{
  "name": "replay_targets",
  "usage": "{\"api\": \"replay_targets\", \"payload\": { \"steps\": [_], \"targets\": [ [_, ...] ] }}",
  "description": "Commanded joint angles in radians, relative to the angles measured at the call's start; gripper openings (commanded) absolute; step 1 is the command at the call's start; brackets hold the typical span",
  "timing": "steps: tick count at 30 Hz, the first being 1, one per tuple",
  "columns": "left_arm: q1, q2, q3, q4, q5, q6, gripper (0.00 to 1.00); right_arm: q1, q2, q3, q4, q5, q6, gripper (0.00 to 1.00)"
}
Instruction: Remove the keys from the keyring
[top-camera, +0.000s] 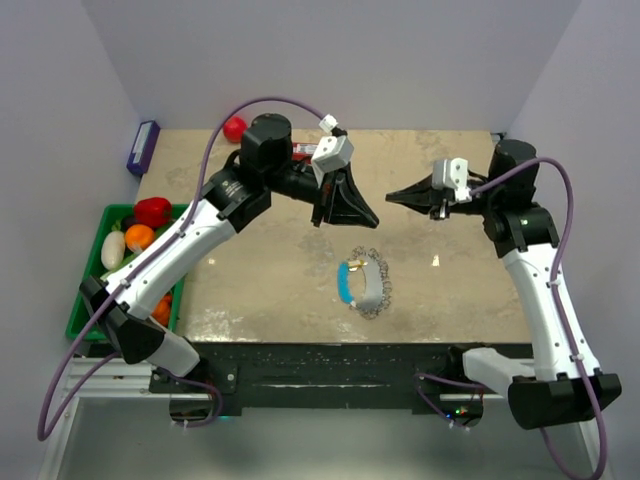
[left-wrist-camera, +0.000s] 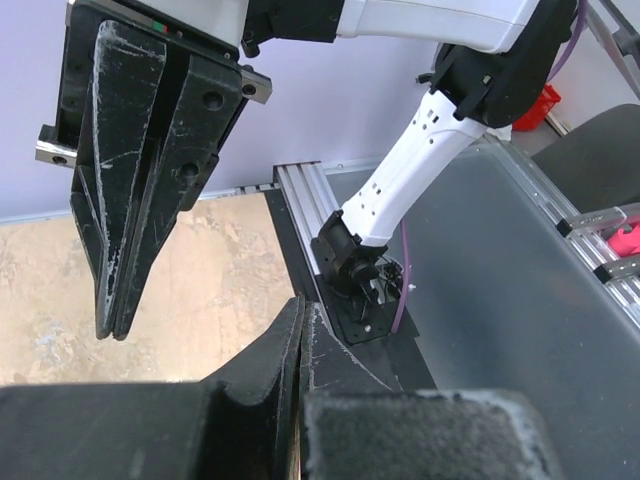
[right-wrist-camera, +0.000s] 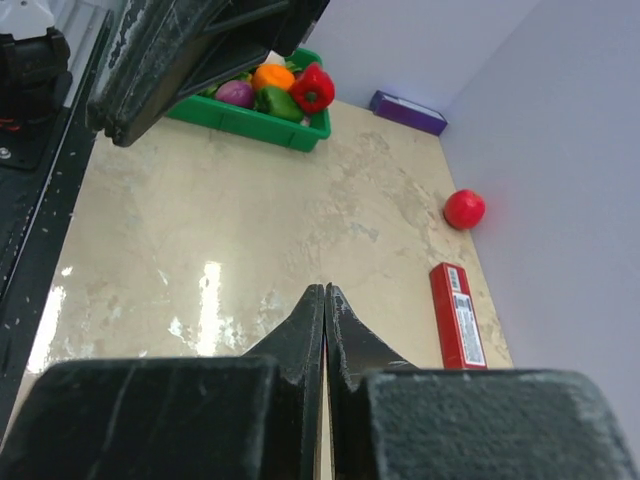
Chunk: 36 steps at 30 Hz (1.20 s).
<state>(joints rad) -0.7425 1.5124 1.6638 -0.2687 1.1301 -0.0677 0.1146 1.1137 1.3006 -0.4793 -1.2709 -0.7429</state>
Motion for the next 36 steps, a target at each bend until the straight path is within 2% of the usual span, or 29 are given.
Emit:
{"api": "replay_targets", "payload": {
  "steps": [1, 3, 6, 8, 9, 10, 13, 14, 15, 16, 18, 19, 22, 29, 32, 36],
  "targets": [
    [0.002, -0.024, -0.021, 0.039, -0.018, -0.011, 0.0, -0.004, 0.001, 0.009, 0.065, 0.045, 0.08, 0.0],
    [0.009, -0.02, -0.033, 0.025, -0.073, 0.025, 0.0, -0.006, 0.02, 0.026, -0.025, 0.111, 0.01, 0.0],
    [0.054, -0.014, -0.082, 0.051, -0.115, 0.036, 0.0, -0.006, 0.064, 0.017, -0.071, 0.217, 0.037, 0.14],
    [0.092, -0.012, -0.114, 0.036, -0.151, 0.063, 0.0, -0.006, 0.11, 0.023, -0.187, 0.252, -0.039, 0.23],
    [0.109, -0.008, -0.124, 0.034, -0.185, 0.098, 0.0, -0.004, 0.123, 0.016, -0.211, 0.296, -0.12, 0.29],
    [0.126, -0.003, -0.145, 0.034, -0.194, 0.109, 0.0, -0.006, 0.133, 0.003, -0.214, 0.318, -0.136, 0.32],
    [0.179, 0.017, -0.176, 0.016, -0.249, 0.173, 0.25, -0.001, 0.149, -0.067, -0.168, 0.376, -0.165, 0.38],
    [0.196, 0.026, -0.179, -0.012, -0.259, 0.208, 0.28, 0.013, 0.164, -0.09, -0.148, 0.398, -0.177, 0.41],
    [0.204, 0.044, -0.185, -0.021, -0.26, 0.219, 0.31, 0.022, 0.173, -0.098, -0.145, 0.418, -0.188, 0.41],
    [0.212, 0.052, -0.202, -0.027, -0.259, 0.227, 0.4, 0.037, 0.185, -0.106, -0.147, 0.462, -0.202, 0.42],
    [0.222, 0.057, -0.239, -0.006, -0.263, 0.243, 0.5, 0.101, 0.224, -0.124, -0.154, 0.51, -0.249, 0.43],
    [0.226, 0.055, -0.284, 0.011, -0.266, 0.247, 0.6, 0.126, 0.236, -0.135, -0.148, 0.557, -0.254, 0.44],
    [0.236, 0.055, -0.35, 0.062, -0.299, 0.281, 0.72, 0.194, 0.305, -0.153, -0.095, 0.594, -0.24, 0.45],
    [0.365, 0.068, -0.412, 0.118, -0.314, 0.252, 0.8, 0.258, 0.526, -0.043, -0.088, 0.666, -0.121, 0.44],
    [0.406, 0.019, -0.464, 0.157, -0.331, 0.235, 0.81, 0.313, 0.595, -0.011, -0.105, 0.734, -0.049, 0.44],
    [0.433, -0.056, -0.525, 0.183, -0.348, 0.233, 0.82, 0.336, 0.672, 0.045, -0.153, 0.728, 0.016, 0.42]
  ]
}}
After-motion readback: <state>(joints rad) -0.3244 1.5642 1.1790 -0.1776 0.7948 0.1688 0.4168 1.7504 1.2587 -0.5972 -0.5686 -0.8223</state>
